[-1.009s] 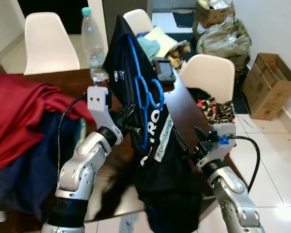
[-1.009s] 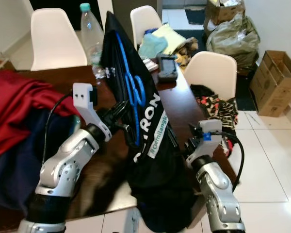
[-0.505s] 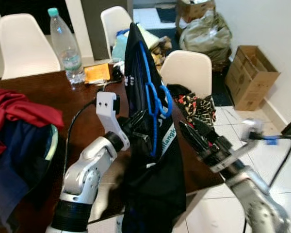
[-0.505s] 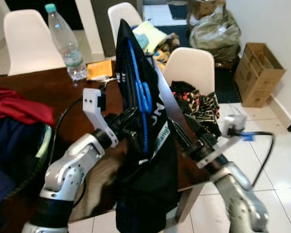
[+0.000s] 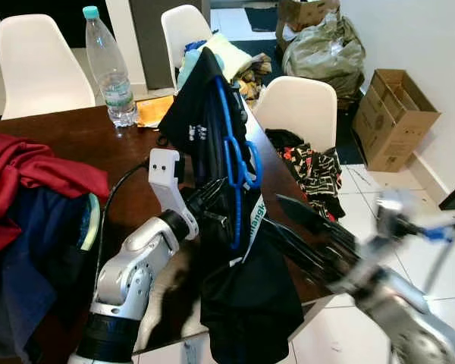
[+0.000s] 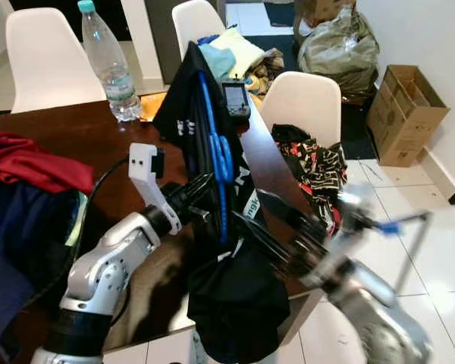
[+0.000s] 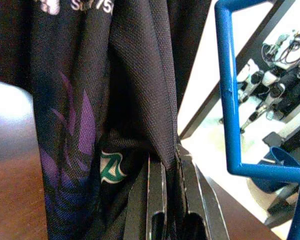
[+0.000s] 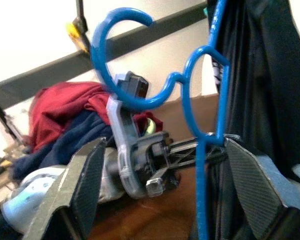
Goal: Hang hanger
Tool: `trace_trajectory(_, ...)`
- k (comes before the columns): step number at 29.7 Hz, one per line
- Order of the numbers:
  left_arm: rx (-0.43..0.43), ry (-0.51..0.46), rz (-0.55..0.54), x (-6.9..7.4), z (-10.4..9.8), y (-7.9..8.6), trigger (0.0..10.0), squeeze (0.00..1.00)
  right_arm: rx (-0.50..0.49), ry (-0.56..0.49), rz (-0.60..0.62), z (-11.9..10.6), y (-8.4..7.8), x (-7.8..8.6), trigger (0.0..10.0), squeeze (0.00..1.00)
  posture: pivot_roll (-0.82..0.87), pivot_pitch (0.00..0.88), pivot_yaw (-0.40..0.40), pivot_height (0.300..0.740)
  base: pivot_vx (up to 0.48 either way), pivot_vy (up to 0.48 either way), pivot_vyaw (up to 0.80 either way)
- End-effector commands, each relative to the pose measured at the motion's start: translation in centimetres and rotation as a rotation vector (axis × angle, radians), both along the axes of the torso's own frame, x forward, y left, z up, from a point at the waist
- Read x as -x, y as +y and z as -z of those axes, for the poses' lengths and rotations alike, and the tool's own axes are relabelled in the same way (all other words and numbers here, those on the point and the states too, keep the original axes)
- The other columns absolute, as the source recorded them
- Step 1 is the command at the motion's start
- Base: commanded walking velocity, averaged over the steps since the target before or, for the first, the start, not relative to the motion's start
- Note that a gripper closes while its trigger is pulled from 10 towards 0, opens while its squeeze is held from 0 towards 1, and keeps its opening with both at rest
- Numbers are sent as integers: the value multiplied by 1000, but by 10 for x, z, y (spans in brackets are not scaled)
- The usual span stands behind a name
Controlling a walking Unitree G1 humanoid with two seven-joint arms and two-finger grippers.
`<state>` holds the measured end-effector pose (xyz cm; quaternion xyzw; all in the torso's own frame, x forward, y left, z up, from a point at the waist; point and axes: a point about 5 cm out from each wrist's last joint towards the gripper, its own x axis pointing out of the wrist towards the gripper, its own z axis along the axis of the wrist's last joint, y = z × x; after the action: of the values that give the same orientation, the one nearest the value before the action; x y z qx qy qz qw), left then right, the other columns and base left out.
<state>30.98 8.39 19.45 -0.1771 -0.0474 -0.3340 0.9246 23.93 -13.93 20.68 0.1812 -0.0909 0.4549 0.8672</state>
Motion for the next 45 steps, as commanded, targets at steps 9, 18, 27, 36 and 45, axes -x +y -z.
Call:
trace_trajectory(9, 10, -6, 46, 6, 2, -6, 10000, 0, 44, 38, 84, 0, 28, -15, 10000, 0, 14, 179, 42, 740, 0, 0, 0)
trace_trajectory(18, 6, -12, 56, 7, 2, -8, 10000, 0, 82, 27, 201, -1, 33, -27, 10000, 0, 14, 179, 42, 740, 0, 0, 0)
trace_trajectory(27, 7, -21, 89, 11, 0, -14, 10000, 0, 135, 20, 430, 0, 38, -44, 0, 0, 18, 181, 45, 740, 0, 0, 0)
trace_trajectory(36, -22, -44, 70, 10, 0, -11, 10000, 0, 182, 22, 486, 3, 33, -47, 0, 0, 17, 183, 43, 740, 0, 0, 0)
trace_trajectory(45, -63, -65, 58, 10, 3, -5, 10000, 1000, 184, 25, 533, 5, 24, -49, 0, 0, 15, 184, 44, 740, 0, 0, 0)
